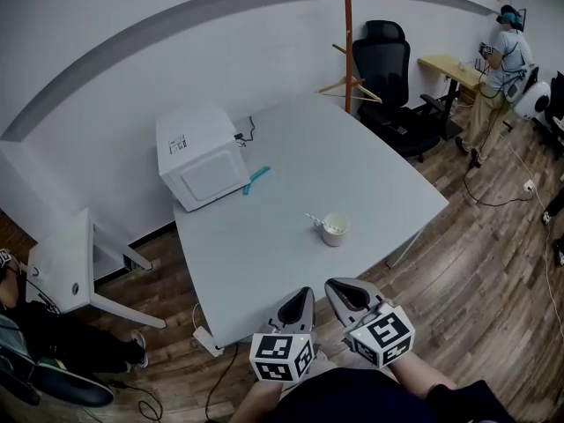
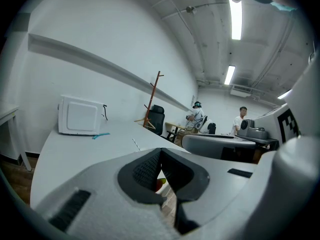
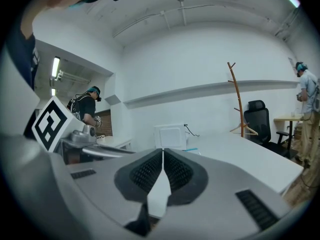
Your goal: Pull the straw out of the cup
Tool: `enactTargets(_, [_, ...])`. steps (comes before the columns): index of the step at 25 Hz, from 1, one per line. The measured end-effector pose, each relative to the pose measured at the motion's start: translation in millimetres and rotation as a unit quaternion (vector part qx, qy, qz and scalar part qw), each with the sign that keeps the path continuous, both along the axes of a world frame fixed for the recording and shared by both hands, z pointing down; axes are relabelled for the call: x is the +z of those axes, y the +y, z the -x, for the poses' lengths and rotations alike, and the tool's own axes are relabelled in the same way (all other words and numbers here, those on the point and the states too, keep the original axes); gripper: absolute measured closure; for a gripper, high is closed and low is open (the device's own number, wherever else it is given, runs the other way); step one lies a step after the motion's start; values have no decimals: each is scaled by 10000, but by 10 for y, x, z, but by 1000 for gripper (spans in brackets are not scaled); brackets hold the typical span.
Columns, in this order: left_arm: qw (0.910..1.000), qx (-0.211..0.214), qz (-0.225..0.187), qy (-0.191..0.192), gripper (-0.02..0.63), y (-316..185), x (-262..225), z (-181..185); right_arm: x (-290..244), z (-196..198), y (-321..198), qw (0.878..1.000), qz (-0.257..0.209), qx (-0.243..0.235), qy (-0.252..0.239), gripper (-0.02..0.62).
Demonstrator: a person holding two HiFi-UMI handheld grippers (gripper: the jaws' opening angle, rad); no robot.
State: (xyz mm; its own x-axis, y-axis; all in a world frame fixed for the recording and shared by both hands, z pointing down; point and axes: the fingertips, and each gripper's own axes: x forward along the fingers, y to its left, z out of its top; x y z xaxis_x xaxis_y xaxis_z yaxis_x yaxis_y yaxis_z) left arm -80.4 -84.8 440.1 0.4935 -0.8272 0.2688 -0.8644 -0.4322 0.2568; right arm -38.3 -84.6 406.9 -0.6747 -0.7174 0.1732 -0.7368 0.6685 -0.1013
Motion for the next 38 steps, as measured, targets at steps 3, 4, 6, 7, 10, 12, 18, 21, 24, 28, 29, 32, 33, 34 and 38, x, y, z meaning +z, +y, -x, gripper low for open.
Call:
enactTargets(3, [10000,42,26,-20,591,-115,38,66,34,59,-114,10000,2,30,37,563])
enactTargets(4, [10000,61,36,-29,591,-145,55,85,50,75,-144,10000,-2,43,44,563])
enactTargets(6, [9999,99,51,-44,591,-200,89,111,82,95,-205,9999,-7,81,63,563])
enactTargets(7, [9999,114,55,-48,591,-226,102,118,90,100,-236,9999,-5,101,77,563])
enactTargets(10, [9998,148,87,-50,591,-275,136,127,106,89,-307,9998,4,156,125,563])
enactTargets(12, [9998,153,117,-66,591,-312,156,137,126,69,-361,9997,0,204,155,563])
enactTargets(18, [9997,114,208,-61,591,-483,228,83,192,-51,-593,9994,68,289,179,561])
enactTargets(21, [9998,54,209,-41,591,-640,260,61,213,-78,-767,9995,47,234,217,561])
enactTargets(24, [9997,-69,244,-23,591,-815,285,66,267,-91,-933,9992,34,149,378,561])
enactTargets(28, [9995,-150,287,-59,591,-1026,360,36,399,-150,-1175,9980,50,93,629,561])
enactTargets(29, [9993,-175,308,-71,591,-1074,389,29,436,-164,-1233,9978,72,94,655,561])
enactTargets(32, [9990,-247,375,-80,591,-1192,470,8,561,-194,-1373,9971,155,71,745,561])
enactTargets(33, [9988,-266,400,-89,591,-1224,495,1,602,-198,-1411,9968,191,50,770,561])
enactTargets(34, [9986,-281,428,-103,591,-1255,519,-3,642,-198,-1449,9966,223,27,796,560])
enactTargets(38, [9979,-354,530,-149,591,-1382,619,6,803,-186,-1610,9952,307,-27,928,485])
